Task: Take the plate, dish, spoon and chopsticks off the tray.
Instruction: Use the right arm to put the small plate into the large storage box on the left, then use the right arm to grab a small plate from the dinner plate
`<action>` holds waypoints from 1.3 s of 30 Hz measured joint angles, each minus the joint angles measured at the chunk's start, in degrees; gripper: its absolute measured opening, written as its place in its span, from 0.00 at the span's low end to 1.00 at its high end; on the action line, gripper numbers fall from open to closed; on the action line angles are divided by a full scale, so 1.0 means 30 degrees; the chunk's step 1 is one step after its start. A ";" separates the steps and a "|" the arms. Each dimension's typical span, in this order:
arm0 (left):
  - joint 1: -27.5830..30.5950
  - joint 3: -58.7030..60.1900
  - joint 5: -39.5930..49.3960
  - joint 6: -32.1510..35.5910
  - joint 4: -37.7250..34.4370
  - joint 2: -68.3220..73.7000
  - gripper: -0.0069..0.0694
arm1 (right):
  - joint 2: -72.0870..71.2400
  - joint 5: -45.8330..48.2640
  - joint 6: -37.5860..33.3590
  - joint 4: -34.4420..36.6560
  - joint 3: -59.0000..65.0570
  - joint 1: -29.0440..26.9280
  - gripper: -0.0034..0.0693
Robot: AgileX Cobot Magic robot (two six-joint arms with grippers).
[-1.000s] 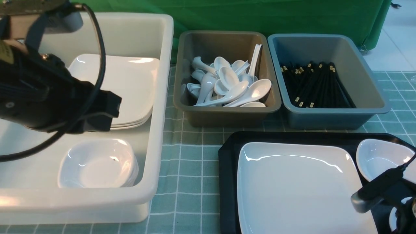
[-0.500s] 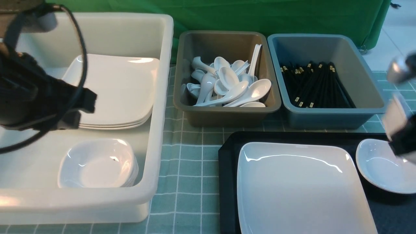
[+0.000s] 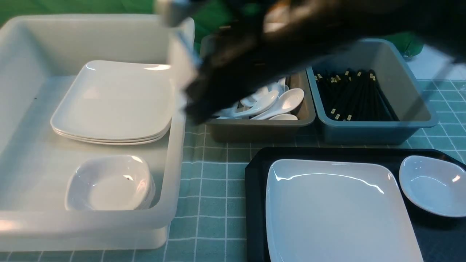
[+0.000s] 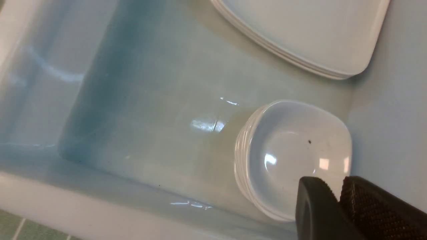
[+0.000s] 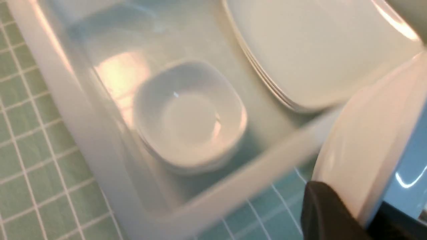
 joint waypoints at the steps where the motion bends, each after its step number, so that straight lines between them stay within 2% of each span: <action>1: 0.0499 0.0233 -0.0173 0.0375 -0.0564 -0.0419 0.21 | 0.1248 -0.0107 -0.0069 0.0021 -0.1074 0.0564 0.12; 7: 0.0899 0.0570 -0.0346 0.1138 -0.1585 -0.1212 0.21 | 0.5607 -0.0262 -0.0115 0.0057 -0.4522 0.2222 0.12; 14: 0.0913 0.0570 -0.0272 0.1236 -0.1672 -0.1212 0.21 | 0.7972 -0.0126 -0.0738 -0.0111 -0.5023 0.2838 0.15; 22: 0.0913 0.0570 -0.0272 0.1311 -0.1697 -0.1212 0.21 | 0.8444 0.0333 -0.0886 -0.0358 -0.5138 0.2974 0.47; 25: 0.0913 0.0570 -0.0272 0.1511 -0.1824 -0.1212 0.21 | 0.8186 0.1268 -0.0104 -0.0380 -0.5146 0.2974 0.58; 32: 0.0913 0.0570 -0.0272 0.1644 -0.1967 -0.1212 0.21 | 0.6309 0.2640 0.1144 -0.1117 -0.5146 0.2987 0.73; 33: 0.0913 0.0570 -0.0272 0.1644 -0.1967 -0.1212 0.21 | 0.6234 0.2742 0.1192 -0.1117 -0.5146 0.2987 0.73; 35: 0.0913 0.0570 -0.0272 0.1783 -0.1967 -0.1212 0.21 | 0.5193 0.4396 0.2474 -0.4162 -0.5161 0.3021 0.71; 36: 0.0913 0.0570 -0.0272 0.1783 -0.2017 -0.1212 0.21 | 0.4822 0.5399 0.3233 -0.5658 -0.5161 0.3040 0.67; 37: 0.0817 0.0570 -0.0272 0.1962 -0.2099 -0.1212 0.21 | 0.4110 0.7196 0.4588 -0.8805 -0.5161 0.2969 0.55; 38: 0.0585 0.0570 -0.0292 0.2012 -0.2209 -0.1212 0.21 | 0.3549 0.8596 0.5361 -1.0470 -0.5091 0.2632 0.43; 39: 0.0526 0.0570 -0.0292 0.2044 -0.2245 -0.1212 0.21 | 0.3548 0.8762 0.5473 -1.0732 -0.5043 0.2545 0.41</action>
